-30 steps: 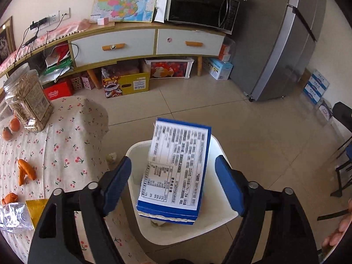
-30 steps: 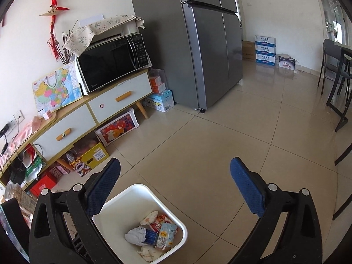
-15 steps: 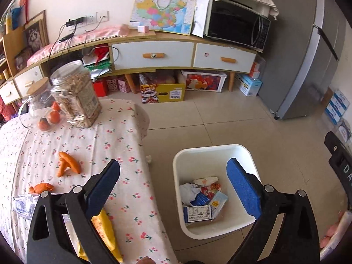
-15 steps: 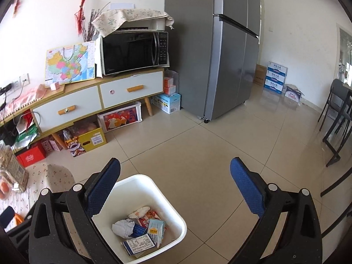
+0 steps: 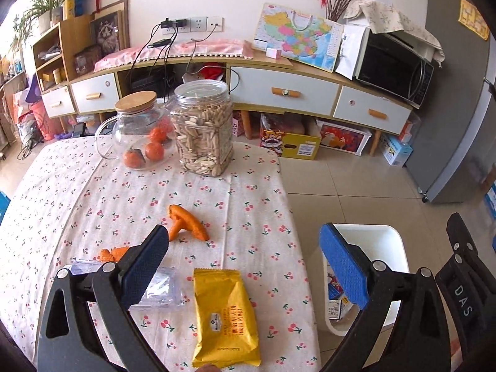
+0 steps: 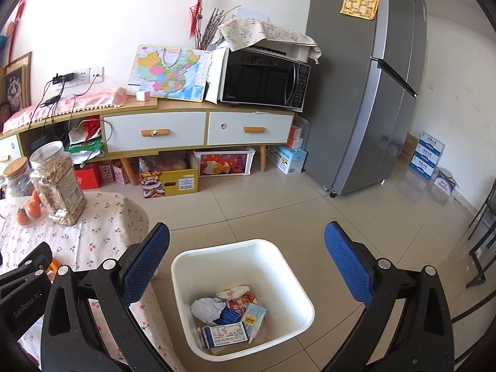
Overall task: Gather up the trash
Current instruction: 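Move both grippers back over the table toward the orange peel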
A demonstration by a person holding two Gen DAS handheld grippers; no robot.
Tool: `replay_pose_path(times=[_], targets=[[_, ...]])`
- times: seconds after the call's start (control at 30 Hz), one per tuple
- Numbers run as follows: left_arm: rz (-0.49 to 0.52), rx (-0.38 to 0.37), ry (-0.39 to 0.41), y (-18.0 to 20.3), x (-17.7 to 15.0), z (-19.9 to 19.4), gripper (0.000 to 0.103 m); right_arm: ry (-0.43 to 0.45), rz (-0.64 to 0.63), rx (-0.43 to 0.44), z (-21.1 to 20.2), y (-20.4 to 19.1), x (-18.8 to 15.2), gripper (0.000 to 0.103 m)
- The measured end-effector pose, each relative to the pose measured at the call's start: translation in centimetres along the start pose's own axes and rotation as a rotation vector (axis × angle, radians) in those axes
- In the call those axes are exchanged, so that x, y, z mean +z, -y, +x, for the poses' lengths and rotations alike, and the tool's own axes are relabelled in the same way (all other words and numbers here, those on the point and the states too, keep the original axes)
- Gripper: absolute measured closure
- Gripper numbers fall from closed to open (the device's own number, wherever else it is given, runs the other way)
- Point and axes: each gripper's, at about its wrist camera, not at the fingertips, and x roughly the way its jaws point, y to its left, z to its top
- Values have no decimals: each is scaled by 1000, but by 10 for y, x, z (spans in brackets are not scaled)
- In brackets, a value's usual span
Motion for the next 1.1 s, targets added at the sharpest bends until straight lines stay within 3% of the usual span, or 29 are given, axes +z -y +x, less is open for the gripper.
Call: replay_pose_path(times=[0.3, 0.43, 0.6, 0.73, 0.87, 1.03, 1.1], targets=[[65, 131, -53, -61, -4, 13, 8, -28, -45, 112, -11, -43, -3, 7], [139, 154, -97, -87, 1, 22, 8, -69, -38, 175, -9, -58, -2, 7], [272, 146, -259, -109, 7, 52, 8, -80, -36, 212, -10, -73, 0, 7], [315, 127, -351, -112, 11, 75, 8, -112, -16, 240, -4, -79, 2, 7], [222, 69, -410, -113, 17, 100, 8, -128, 0, 241, 3, -79, 3, 7], [-95, 2, -462, -119, 25, 137, 10, -143, 25, 237, 11, -76, 6, 7], [-190, -8, -480, -118, 23, 152, 20, -158, 35, 241, 15, -73, 6, 7]])
